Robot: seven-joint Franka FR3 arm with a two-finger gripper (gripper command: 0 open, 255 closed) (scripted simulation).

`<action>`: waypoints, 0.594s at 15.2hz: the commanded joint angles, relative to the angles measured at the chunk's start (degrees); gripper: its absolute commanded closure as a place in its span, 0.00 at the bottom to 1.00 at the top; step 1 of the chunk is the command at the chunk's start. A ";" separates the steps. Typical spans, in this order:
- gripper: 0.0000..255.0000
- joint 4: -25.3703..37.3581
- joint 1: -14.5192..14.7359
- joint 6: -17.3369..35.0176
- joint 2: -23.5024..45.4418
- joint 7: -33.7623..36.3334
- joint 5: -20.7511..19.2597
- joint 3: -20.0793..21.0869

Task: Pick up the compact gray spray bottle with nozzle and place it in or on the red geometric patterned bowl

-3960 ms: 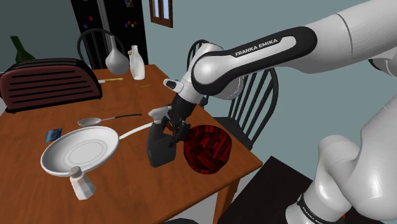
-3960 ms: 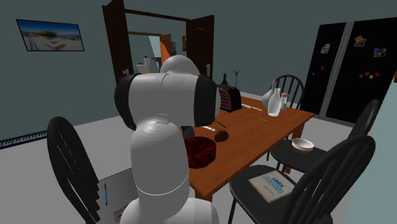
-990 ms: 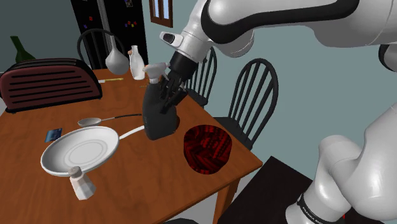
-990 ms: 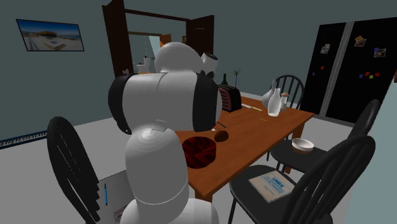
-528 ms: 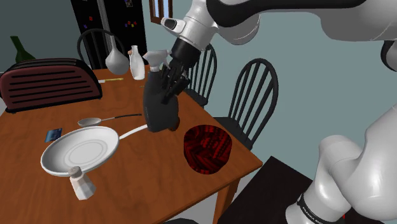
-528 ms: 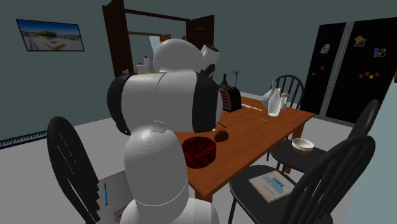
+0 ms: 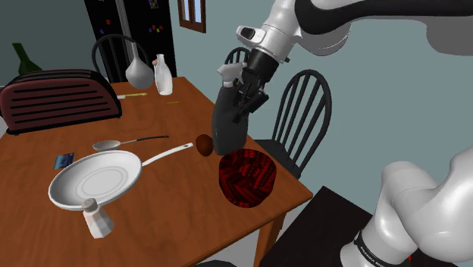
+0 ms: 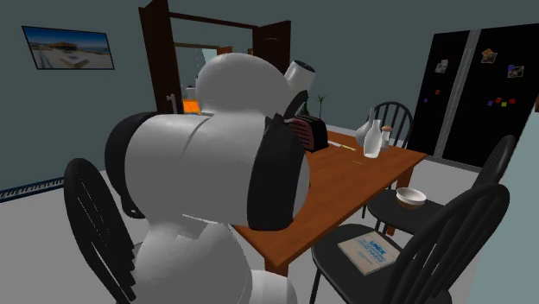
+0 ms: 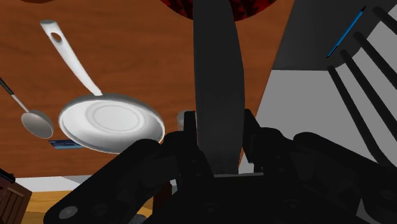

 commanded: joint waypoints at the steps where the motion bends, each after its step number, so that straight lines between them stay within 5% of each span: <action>1: 1.00 -2.39 -0.98 -1.57 -3.47 -1.03 -0.85 -1.02; 5: 1.00 -6.52 -2.96 -4.43 -9.51 -2.99 -2.63 -3.04; 9: 1.00 -9.74 -3.05 -1.77 -9.85 -4.15 -2.34 -3.13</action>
